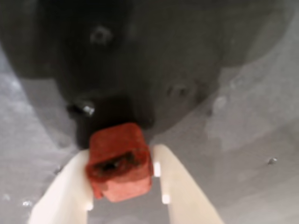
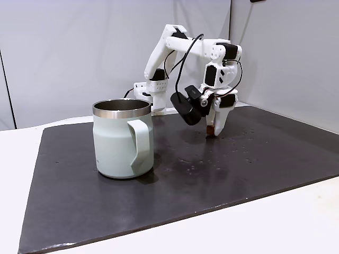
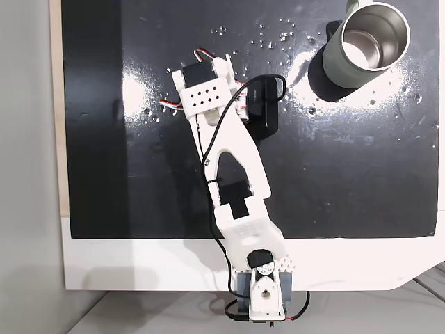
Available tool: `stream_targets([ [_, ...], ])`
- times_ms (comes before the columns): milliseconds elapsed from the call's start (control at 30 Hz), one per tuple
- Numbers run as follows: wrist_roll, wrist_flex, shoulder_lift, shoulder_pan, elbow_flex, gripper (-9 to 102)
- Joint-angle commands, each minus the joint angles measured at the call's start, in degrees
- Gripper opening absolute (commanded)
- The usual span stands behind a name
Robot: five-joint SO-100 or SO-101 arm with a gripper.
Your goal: Grasp a cube and put it in the cup.
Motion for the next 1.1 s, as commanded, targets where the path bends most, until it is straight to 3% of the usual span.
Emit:
stream_targets([
  [0, -0.18, 2.64, 7.03, -0.53, -5.36, 3],
  [333, -0.88, 13.54, 12.74, -0.79, -20.74, 3],
  [833, -2.55, 13.36, 23.73, 3.34, -19.86, 3],
  [1067, -4.57, 13.36, 23.55, 10.99, -23.91, 2],
])
